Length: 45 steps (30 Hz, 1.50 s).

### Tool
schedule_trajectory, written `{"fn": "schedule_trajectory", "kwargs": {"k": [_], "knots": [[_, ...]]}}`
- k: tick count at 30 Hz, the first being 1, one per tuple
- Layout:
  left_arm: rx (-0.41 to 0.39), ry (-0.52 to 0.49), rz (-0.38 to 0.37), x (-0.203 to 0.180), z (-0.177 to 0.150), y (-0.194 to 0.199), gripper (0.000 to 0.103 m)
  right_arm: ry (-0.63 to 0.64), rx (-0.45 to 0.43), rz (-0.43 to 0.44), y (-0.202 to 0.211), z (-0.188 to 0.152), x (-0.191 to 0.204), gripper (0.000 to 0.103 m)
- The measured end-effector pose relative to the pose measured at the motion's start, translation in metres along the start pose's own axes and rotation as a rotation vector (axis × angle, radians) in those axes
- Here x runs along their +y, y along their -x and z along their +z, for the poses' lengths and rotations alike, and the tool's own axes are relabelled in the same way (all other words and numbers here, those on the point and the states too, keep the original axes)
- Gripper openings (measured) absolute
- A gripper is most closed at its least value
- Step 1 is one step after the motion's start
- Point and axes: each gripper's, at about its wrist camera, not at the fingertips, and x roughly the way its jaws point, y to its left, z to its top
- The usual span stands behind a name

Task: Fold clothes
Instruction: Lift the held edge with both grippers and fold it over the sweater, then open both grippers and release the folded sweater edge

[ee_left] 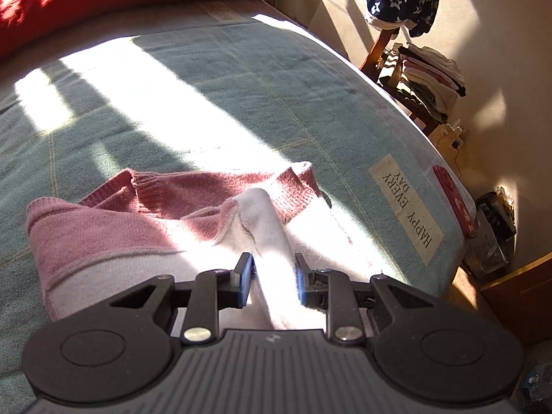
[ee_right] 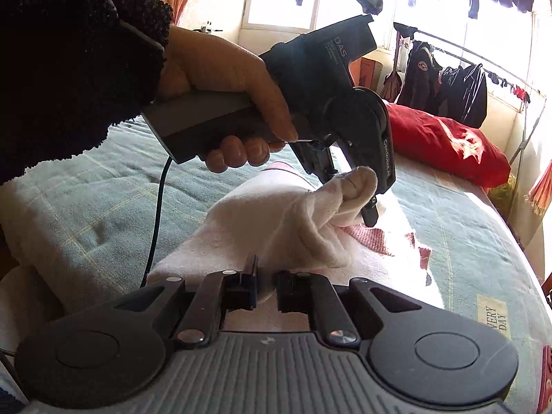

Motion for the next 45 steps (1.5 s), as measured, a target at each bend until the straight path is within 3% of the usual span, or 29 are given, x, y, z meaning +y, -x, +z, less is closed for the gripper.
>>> {"fn": "schedule_trajectory", "kwargs": {"k": [2,4,7,13,18,25,27,30,35,43,45], "knots": [[0.006,0.002,0.001,-0.001,-0.002,-0.002,0.023,-0.009,0.0,0.007,0.0,-0.002,-0.001,0.011],[0.0,0.0,-0.008,0.0,-0.002,0.003,0.03,-0.012,-0.004,0.013,0.0,-0.002,-0.001,0.011],[-0.01,-0.006,-0.016,0.0,-0.003,0.011,0.041,-0.007,-0.013,0.024,0.001,-0.001,0.0,0.011],[-0.096,-0.13,0.007,-0.01,-0.021,0.054,0.066,-0.044,-0.021,0.051,0.003,-0.002,-0.008,0.012],[-0.159,-0.255,0.069,-0.012,-0.063,0.096,0.075,-0.121,-0.032,0.1,0.007,-0.003,-0.023,0.016],[-0.15,-0.436,0.219,-0.022,-0.149,0.125,0.077,-0.273,-0.024,0.18,0.005,-0.014,-0.052,0.026],[-0.162,-0.461,0.24,-0.03,-0.163,0.124,0.084,-0.308,-0.022,0.203,0.005,-0.017,-0.057,0.037],[-0.177,-0.545,0.265,-0.047,-0.179,0.112,0.084,-0.334,-0.014,0.207,0.006,-0.022,-0.062,0.051],[-0.227,-0.734,0.351,-0.083,-0.197,0.077,0.085,-0.405,-0.008,0.209,0.015,-0.035,-0.074,0.061],[-0.314,-1.143,0.624,-0.134,-0.234,0.014,0.091,-0.499,-0.017,0.165,0.033,-0.057,-0.095,0.07],[-0.327,-1.193,0.666,-0.139,-0.238,0.002,0.092,-0.517,-0.017,0.151,0.035,-0.062,-0.099,0.07]]}}
